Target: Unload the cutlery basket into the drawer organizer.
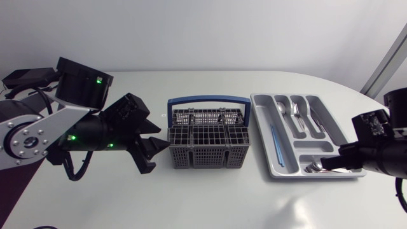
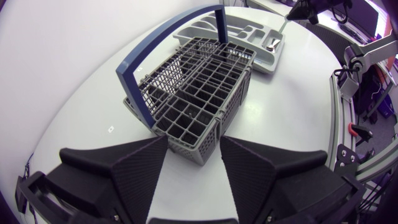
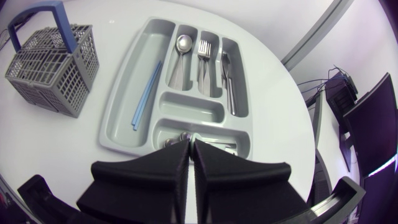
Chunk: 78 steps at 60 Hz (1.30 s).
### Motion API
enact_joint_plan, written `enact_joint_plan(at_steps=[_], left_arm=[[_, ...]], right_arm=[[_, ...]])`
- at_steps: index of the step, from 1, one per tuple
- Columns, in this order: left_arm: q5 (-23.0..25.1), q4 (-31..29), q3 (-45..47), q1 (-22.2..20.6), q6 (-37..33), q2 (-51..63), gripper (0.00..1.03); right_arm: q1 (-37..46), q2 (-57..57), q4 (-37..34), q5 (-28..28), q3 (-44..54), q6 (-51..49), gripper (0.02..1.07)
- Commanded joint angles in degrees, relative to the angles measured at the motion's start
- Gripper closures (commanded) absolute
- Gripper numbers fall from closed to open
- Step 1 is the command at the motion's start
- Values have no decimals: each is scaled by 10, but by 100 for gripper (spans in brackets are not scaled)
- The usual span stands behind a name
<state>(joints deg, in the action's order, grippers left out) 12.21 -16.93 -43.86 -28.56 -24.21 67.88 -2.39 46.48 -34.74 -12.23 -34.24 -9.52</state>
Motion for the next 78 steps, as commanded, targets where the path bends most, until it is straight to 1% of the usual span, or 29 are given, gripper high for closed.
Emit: enact_joint_plan(at_steps=[1,9,14,18,20,23,24,28,32,35,37,41,44,48,53,57,61,64,65,67,72,74,78], left_arm=[[9,-4,-3,2,-8,-4,44],[9,-6,-3,3,-8,-7,44],[9,-9,-2,4,-8,-11,44],[9,-11,-2,5,-9,-12,44],[9,-12,-2,5,-10,-12,44],[9,-12,-2,5,-11,-12,44],[9,-12,-2,5,-11,-12,44],[9,-12,-2,5,-11,-11,44],[9,-12,-2,7,-12,-11,44],[10,-12,-2,8,-12,-10,44],[10,-12,-1,9,-12,-10,44],[10,-12,0,10,-12,-9,44],[10,-12,3,12,-13,-10,44],[11,-12,4,20,-15,-10,44],[12,-14,5,31,-19,-11,44],[12,-15,6,41,-22,-12,44],[13,-16,6,54,-25,-12,44],[17,-14,6,63,-28,-9,44],[19,-14,6,67,-29,-6,44],[22,-12,6,75,-30,-1,44],[23,-4,6,86,-30,14,44],[23,-1,4,92,-30,20,44],[25,0,-2,98,-32,31,44]], right_arm=[[16,28,39,-2,37,-18,101],[18,83,107,-24,58,-14,101],[18,124,164,-44,73,-18,101],[19,151,187,-53,80,-16,100],[18,164,201,-58,82,-18,99],[18,180,214,-67,86,-16,94],[17,186,219,-72,87,-16,91],[11,208,233,-83,90,-16,69],[0,218,235,-85,91,-12,56],[-6,219,235,-85,89,-11,44],[-10,219,234,-85,87,-10,37],[-14,211,223,-85,76,-7,28],[-15,195,208,-85,64,-7,15],[-18,168,180,-84,44,-3,7],[-21,125,136,-68,8,3,7],[-24,85,129,-48,-12,3,7],[-37,59,110,-6,-35,13,7],[-41,58,102,18,-47,30,7],[-45,58,98,35,-52,39,7],[-53,63,94,53,-57,49,7],[-88,84,101,66,-58,80,7],[-104,99,117,68,-59,96,7],[-111,133,127,78,-69,115,7]])
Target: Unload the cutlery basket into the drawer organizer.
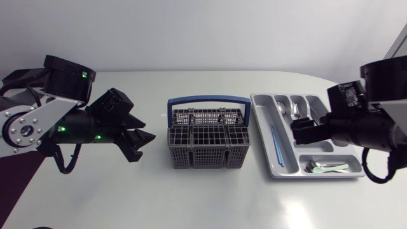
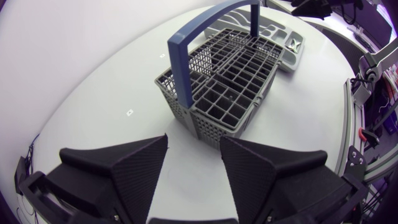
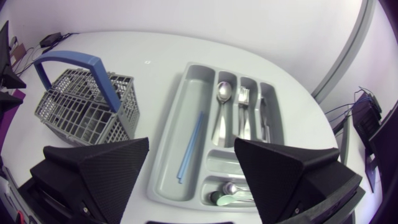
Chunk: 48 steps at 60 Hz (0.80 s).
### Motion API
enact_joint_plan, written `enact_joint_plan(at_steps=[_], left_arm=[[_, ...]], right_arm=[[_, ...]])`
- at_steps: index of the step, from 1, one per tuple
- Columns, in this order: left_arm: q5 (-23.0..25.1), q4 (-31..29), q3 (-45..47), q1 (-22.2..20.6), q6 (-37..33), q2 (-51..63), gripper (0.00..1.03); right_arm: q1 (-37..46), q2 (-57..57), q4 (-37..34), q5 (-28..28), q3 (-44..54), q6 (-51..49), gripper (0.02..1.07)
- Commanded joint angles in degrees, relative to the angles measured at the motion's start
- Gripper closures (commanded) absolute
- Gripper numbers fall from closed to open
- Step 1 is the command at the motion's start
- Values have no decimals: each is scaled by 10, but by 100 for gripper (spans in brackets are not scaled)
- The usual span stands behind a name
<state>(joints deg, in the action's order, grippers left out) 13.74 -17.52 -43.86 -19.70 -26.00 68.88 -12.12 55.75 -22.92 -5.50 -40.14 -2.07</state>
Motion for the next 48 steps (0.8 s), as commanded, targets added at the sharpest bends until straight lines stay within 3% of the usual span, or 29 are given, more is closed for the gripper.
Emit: enact_joint_plan(at_steps=[1,15,28,48], left_arm=[[9,6,-4,12,-14,24,44],[31,16,-35,27,-15,99,44],[34,36,-60,12,-13,162,44],[41,49,-84,19,-18,202,44]], right_arm=[[-15,51,13,19,-13,46,7],[-40,191,58,51,-56,96,7],[-66,283,74,30,-89,111,7],[-123,336,79,-9,-115,136,7]])
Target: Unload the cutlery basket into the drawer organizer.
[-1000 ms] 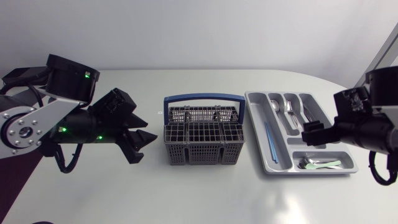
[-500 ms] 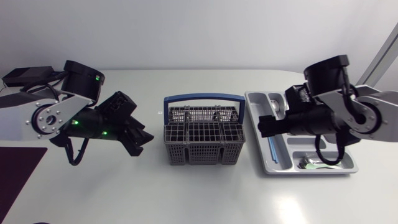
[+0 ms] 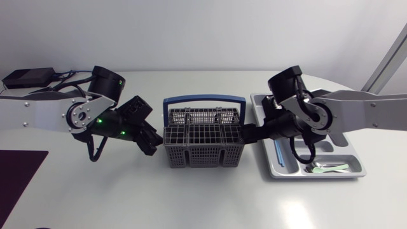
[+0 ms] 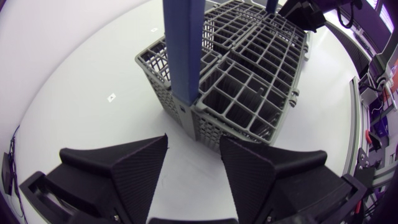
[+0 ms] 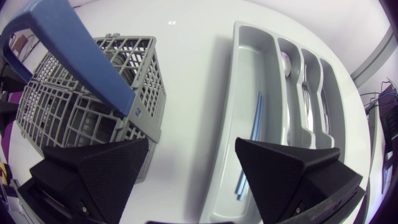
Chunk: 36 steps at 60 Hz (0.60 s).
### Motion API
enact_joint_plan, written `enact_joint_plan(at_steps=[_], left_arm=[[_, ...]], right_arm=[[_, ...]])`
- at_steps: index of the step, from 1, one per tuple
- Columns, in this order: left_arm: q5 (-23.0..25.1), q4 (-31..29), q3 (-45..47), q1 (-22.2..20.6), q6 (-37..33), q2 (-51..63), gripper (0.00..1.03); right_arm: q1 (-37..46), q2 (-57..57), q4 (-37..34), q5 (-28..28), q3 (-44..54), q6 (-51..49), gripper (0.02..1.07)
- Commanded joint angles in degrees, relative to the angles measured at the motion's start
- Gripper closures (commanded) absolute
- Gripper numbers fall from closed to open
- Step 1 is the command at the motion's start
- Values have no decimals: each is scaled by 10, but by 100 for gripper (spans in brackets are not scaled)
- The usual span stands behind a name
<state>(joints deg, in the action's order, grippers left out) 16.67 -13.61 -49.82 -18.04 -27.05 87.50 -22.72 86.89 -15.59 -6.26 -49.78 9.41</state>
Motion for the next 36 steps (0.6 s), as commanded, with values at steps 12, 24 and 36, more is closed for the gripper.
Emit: enact_joint_plan(at_steps=[12,24,36], left_arm=[[13,15,-34,24,-21,28,44],[16,16,-57,37,-26,48,44],[16,16,-71,38,-26,57,44]], right_arm=[[-34,59,6,-18,-51,32,7],[-42,68,5,-27,-57,37,7],[-41,72,4,-37,-61,36,7]])
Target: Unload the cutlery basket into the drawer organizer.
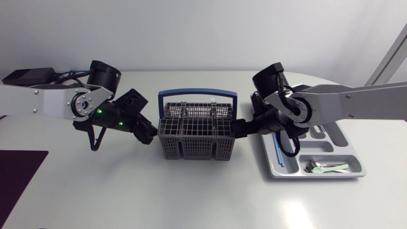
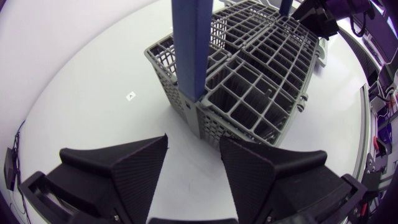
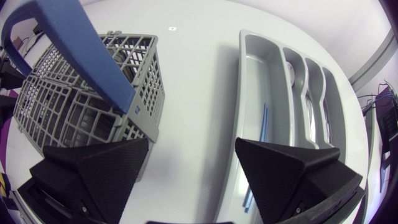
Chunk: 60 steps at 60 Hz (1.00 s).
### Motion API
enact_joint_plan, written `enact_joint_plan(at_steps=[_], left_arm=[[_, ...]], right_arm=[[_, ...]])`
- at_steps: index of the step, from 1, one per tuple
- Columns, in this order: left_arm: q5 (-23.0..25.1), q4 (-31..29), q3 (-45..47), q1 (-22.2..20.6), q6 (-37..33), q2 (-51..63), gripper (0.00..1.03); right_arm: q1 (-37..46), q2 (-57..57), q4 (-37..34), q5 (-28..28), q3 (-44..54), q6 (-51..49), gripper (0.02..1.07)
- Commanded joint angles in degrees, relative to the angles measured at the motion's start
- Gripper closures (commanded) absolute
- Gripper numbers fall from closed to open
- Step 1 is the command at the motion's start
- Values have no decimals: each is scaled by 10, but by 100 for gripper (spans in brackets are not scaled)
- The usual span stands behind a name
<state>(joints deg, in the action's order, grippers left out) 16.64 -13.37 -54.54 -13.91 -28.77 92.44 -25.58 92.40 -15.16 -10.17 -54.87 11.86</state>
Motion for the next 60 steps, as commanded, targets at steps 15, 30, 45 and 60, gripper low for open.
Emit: enact_joint_plan(at_steps=[15,30,45,60], left_arm=[[16,12,-12,-3,-8,1,44],[16,12,7,-3,-8,-12,44],[16,12,17,-2,-8,-23,44],[16,8,31,12,-16,-46,44]], right_arm=[[-7,22,0,0,-16,11,7],[-2,23,7,-5,-17,9,7],[-1,16,8,-18,-11,5,7],[2,-35,5,-18,20,1,7]])
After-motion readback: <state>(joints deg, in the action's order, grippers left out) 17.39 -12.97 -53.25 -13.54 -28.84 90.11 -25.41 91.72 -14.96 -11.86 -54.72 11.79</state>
